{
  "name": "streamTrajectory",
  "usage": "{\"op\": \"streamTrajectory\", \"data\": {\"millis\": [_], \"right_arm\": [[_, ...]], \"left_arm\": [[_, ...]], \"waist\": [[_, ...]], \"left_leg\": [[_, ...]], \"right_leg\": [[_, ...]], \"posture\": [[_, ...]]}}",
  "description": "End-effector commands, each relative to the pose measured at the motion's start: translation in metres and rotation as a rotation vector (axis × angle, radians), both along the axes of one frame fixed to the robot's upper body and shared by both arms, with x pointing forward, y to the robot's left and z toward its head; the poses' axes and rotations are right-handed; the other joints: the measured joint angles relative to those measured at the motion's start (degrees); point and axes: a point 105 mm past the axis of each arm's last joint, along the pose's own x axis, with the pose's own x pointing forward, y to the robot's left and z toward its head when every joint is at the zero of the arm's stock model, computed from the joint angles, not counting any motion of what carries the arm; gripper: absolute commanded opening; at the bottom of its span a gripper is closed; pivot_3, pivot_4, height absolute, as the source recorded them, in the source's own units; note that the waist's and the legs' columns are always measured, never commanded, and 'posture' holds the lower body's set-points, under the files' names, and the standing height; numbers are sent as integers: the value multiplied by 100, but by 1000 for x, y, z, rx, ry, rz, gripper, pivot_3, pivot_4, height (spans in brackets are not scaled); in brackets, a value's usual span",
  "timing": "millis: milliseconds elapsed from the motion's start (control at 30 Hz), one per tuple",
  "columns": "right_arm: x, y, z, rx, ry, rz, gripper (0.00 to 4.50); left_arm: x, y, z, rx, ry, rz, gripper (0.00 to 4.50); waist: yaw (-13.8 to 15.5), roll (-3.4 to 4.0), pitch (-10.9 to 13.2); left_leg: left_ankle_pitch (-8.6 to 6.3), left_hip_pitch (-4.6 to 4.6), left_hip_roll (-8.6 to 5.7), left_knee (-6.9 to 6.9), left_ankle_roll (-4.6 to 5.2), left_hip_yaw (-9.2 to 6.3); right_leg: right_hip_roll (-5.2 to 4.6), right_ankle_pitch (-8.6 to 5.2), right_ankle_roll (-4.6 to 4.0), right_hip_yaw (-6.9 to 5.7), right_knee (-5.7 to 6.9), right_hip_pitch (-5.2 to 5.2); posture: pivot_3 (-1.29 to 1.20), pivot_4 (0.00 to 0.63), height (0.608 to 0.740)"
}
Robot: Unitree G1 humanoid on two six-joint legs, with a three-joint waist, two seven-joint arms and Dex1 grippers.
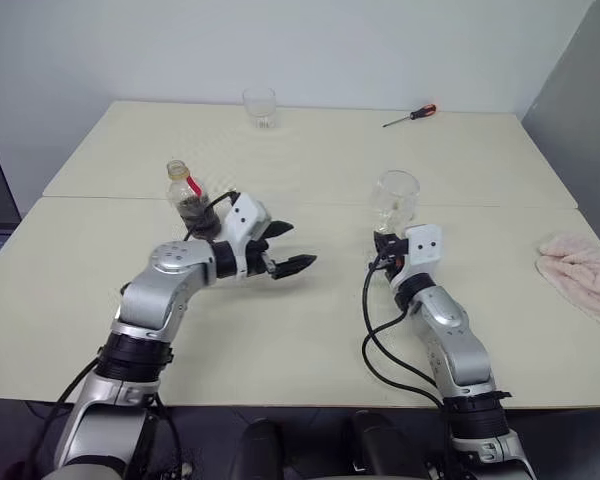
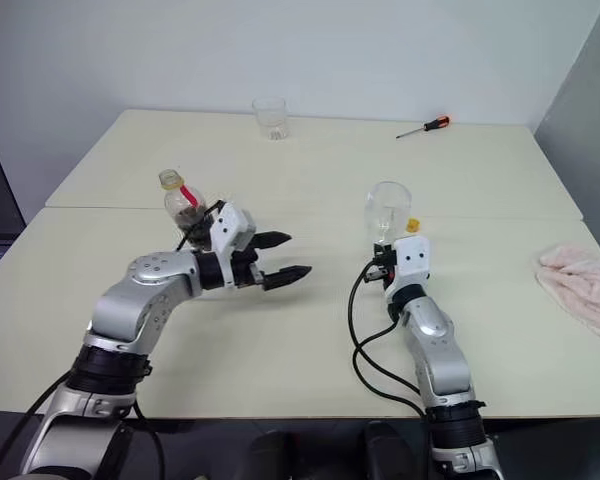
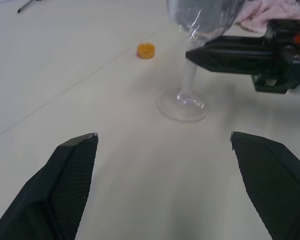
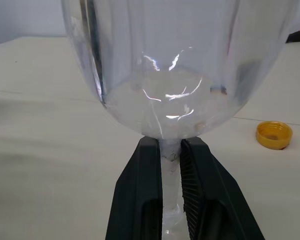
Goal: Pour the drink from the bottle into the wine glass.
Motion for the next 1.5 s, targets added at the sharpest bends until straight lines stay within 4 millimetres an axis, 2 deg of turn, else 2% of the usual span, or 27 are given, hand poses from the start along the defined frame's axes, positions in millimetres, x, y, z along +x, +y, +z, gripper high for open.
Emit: {"op": "streamTrajectory", "data": {"millis": [33, 133, 233, 367, 767, 967, 1367, 1500], "right_arm": [[-9, 15, 24, -11, -91, 97, 252], [-12, 20, 28, -11, -106, 134, 251], [-16, 30, 33, -27, -124, 199, 251], [-18, 38, 27, -45, -111, 249, 251], [-13, 37, 14, -103, -75, 261, 250], [-11, 36, 14, -105, -75, 254, 250], [-12, 35, 16, -115, -84, 257, 4346], [-13, 34, 17, -118, -86, 260, 4433]], "left_arm": [[-3, 17, 2, 67, -50, 7, 4500], [-10, 25, -9, 173, -85, -16, 4500], [-17, 25, -6, 80, -55, -10, 4500], [-16, 29, -10, 109, -54, 13, 4500], [-11, 25, -7, 95, -66, 10, 4500], [-9, 25, -6, 97, -70, 10, 4500], [-8, 27, -7, 99, -70, 14, 4500], [-9, 27, -6, 95, -70, 16, 4500]], "waist": [[-1, 1, 1], [2, 1, 1], [15, 1, 1], [56, 0, 1], [99, 0, 1], [101, 0, 1], [101, 0, 1], [101, 0, 1]], "left_leg": [[0, 0, 0, 0, 0, 1], [0, 0, 1, -2, 0, 1], [0, -1, 0, -2, 0, 2], [0, -2, -2, 1, 0, 1], [0, -2, -2, 1, 0, 3], [0, -2, -2, 1, 0, 2], [0, -2, -2, 2, 0, 2], [0, -2, -2, 2, 0, 2]], "right_leg": [[0, 0, 0, 1, 0, -1], [0, -1, -1, 1, 0, -3], [-5, -2, -2, -1, 0, -2], [-8, -9, 10, -5, 0, -1], [-6, -9, 11, -4, 0, -1], [-6, -9, 10, -5, 0, -1], [-6, -9, 10, -5, 1, -1], [-6, -9, 10, -5, 1, -1]], "posture": [[0, 150, 740], [0, 150, 740], [0, 150, 740], [0, 150, 740], [0, 150, 740], [0, 150, 740], [0, 150, 740], [0, 150, 740]]}}
